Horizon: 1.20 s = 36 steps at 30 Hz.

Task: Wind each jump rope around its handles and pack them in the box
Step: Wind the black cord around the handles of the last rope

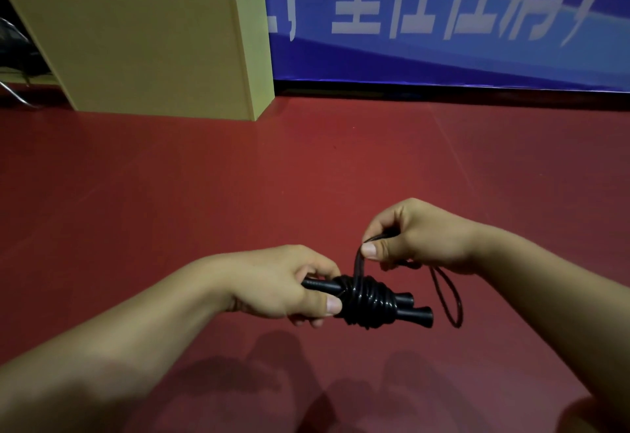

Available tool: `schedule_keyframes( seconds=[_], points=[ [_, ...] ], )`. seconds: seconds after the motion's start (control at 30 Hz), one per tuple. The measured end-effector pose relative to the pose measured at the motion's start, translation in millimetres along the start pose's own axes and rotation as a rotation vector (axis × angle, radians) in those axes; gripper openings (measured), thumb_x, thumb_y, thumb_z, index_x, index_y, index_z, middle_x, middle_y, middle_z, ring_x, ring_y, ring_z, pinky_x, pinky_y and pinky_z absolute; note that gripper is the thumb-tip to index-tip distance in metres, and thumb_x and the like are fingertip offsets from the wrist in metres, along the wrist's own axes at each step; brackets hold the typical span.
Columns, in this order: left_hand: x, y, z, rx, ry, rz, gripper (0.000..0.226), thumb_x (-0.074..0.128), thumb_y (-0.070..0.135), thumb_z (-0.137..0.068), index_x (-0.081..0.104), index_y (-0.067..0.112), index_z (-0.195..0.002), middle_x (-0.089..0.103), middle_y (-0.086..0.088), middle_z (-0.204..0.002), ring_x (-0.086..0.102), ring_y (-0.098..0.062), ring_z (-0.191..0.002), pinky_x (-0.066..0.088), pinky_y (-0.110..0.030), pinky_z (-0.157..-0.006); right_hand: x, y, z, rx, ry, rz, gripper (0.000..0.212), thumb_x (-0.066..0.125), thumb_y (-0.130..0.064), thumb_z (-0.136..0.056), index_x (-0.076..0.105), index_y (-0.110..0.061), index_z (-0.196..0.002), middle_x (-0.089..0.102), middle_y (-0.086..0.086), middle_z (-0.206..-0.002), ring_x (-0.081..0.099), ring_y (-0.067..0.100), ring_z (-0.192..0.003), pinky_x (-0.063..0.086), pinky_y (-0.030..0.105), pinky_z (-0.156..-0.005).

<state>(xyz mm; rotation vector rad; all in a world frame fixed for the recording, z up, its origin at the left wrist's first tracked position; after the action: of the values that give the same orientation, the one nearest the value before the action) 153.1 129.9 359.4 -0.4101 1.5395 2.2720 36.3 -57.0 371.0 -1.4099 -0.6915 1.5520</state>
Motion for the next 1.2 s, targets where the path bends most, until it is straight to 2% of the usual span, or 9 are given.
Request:
schedule_keyframes(
  seconds=[0.23,0.3,0.4,0.47,0.6,0.67,0.83,1.03,1.2],
  points=[
    [0.4,8.8,4.6,0.146,-0.115,0.179,0.009,0.065,0.014,-0.090,0.064,0.023,-0.087,0.063,-0.002,-0.076,0.058,-0.008,-0.068,0.046,-0.022,-0.066,-5.7,10.1,-1.6,-0.003,-0.005,-0.158,0.021,0.080,-0.028,-0.061,0.070,-0.013,-0.071,0.057,0.000,-0.061,0.052,0.009,-0.055,0.045,0.026,-0.054],
    [0.2,8.6,4.7,0.171,-0.107,0.215,0.006,0.064,0.012,-0.088,0.064,0.013,-0.094,0.063,0.000,-0.076,0.058,-0.008,-0.068,0.047,-0.021,-0.066,-4.8,13.8,-2.5,-0.018,-0.005,-0.216,0.020,0.078,-0.028,-0.061,0.070,-0.012,-0.071,0.058,0.000,-0.060,0.052,0.010,-0.055,0.045,0.025,-0.056],
    [-0.7,7.0,4.9,0.206,-0.096,0.264,0.027,0.062,0.009,-0.088,0.057,-0.009,-0.107,0.061,-0.004,-0.078,0.057,-0.013,-0.071,0.048,-0.022,-0.066,-1.5,16.7,-5.3,-0.040,-0.024,-0.291,0.020,0.076,-0.026,-0.067,0.074,-0.009,-0.077,0.064,0.006,-0.069,0.056,0.016,-0.063,0.048,0.025,-0.061],
    [0.0,6.7,4.9,0.240,-0.055,0.310,0.030,0.061,0.008,-0.088,0.055,-0.012,-0.110,0.059,-0.006,-0.082,0.059,-0.012,-0.074,0.050,-0.022,-0.066,0.2,19.3,-6.9,-0.025,-0.026,-0.312,0.026,0.075,-0.026,-0.072,0.074,-0.004,-0.086,0.068,0.011,-0.077,0.061,0.019,-0.068,0.052,0.028,-0.063],
    [0.7,4.2,0.8,0.274,0.179,0.395,0.041,0.060,0.014,-0.087,0.054,-0.008,-0.120,0.061,0.002,-0.078,0.060,-0.006,-0.072,0.050,-0.021,-0.064,11.0,21.9,-10.8,-0.082,0.024,-0.282,0.014,0.069,-0.004,-0.085,0.067,0.007,-0.094,0.066,0.014,-0.082,0.063,0.021,-0.074,0.052,0.030,-0.065],
    [-1.3,0.5,-2.2,0.276,0.304,0.431,0.040,0.060,0.018,-0.086,0.057,-0.002,-0.120,0.062,0.005,-0.074,0.058,-0.006,-0.069,0.050,-0.022,-0.065,18.3,18.3,-12.8,-0.045,0.063,-0.322,0.006,0.062,-0.003,-0.090,0.066,0.000,-0.088,0.063,0.011,-0.077,0.059,0.020,-0.071,0.052,0.029,-0.064],
    [-4.6,-2.7,-7.6,0.228,0.626,0.453,0.008,0.055,0.008,-0.098,0.062,0.008,-0.102,0.061,0.003,-0.068,0.053,-0.009,-0.061,0.049,-0.024,-0.060,36.2,3.9,-15.5,0.013,-0.043,-0.418,0.021,0.047,-0.017,-0.102,0.067,-0.013,-0.094,0.060,0.006,-0.072,0.055,0.017,-0.064,0.051,0.029,-0.066],
    [-11.8,-14.2,-13.8,0.069,0.886,0.130,0.005,0.057,0.018,-0.096,0.059,0.022,-0.095,0.065,0.016,-0.063,0.056,-0.008,-0.061,0.051,-0.041,-0.070,47.4,-5.0,-21.4,0.052,-0.082,-0.358,0.030,0.045,-0.003,-0.096,0.057,-0.006,-0.123,0.062,0.008,-0.073,0.050,0.019,-0.061,0.043,0.030,-0.058],
    [-11.8,-12.7,-16.2,-0.043,1.011,0.126,0.044,0.063,0.025,-0.093,0.042,0.025,-0.131,0.070,0.007,-0.081,0.062,-0.014,-0.078,0.054,-0.044,-0.085,50.8,-7.7,-21.7,0.039,-0.094,-0.271,0.044,0.052,-0.018,-0.073,0.058,-0.013,-0.117,0.065,0.009,-0.073,0.051,0.022,-0.065,0.041,0.032,-0.058]
  ],
)
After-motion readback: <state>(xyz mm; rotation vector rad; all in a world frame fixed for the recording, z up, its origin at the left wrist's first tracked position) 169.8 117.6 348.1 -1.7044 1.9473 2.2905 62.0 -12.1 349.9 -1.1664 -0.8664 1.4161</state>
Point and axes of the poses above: each hand's wrist, its own z-axis away from the middle knuckle, its own x-axis out of the palm, y = z × x, the point moved 1 cm from there along -z, towards the middle knuckle
